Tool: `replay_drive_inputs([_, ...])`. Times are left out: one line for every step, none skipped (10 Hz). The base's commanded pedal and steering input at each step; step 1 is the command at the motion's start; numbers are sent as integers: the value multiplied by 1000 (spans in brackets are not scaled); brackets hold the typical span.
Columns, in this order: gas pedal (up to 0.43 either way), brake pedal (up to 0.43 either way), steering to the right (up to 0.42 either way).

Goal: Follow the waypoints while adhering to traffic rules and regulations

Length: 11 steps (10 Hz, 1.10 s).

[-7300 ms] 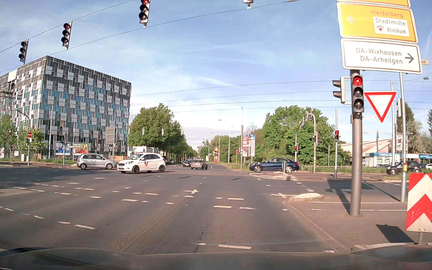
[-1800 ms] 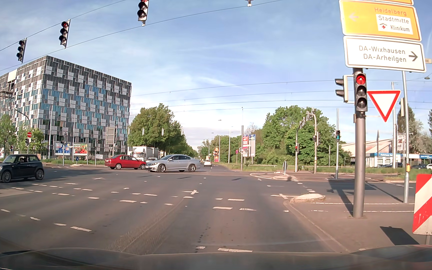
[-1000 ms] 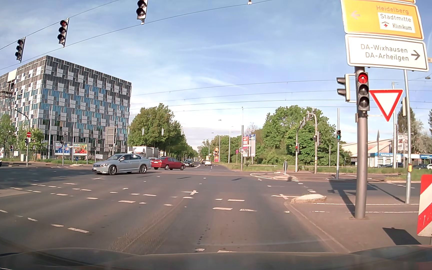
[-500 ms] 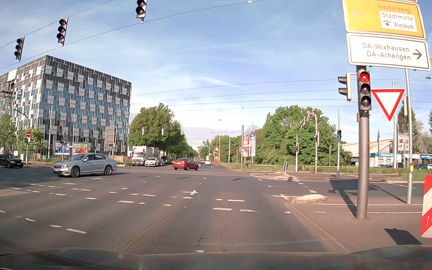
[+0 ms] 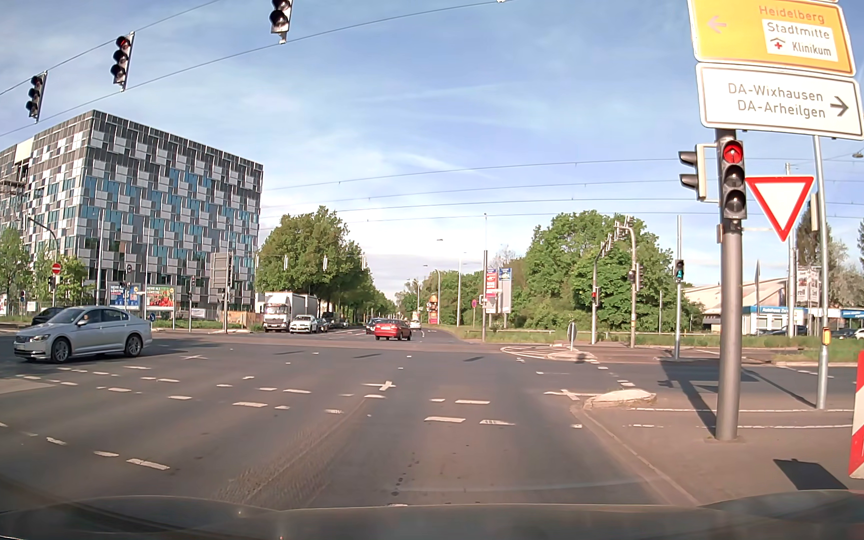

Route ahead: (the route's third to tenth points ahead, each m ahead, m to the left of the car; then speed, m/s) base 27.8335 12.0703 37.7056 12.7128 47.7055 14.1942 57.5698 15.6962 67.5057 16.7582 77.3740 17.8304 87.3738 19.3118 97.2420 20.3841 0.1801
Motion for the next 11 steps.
replay_drive_inputs([0,91,-15])
replay_drive_inputs([0,91,-15])
replay_drive_inputs([0,91,-15])
replay_drive_inputs([0,91,-15])
replay_drive_inputs([0,91,-15])
replay_drive_inputs([0,67,-15])
replay_drive_inputs([0,0,-15])
replay_drive_inputs([0,0,-15])
replay_drive_inputs([98,0,-15])
replay_drive_inputs([220,0,-15])
replay_drive_inputs([331,0,-15])
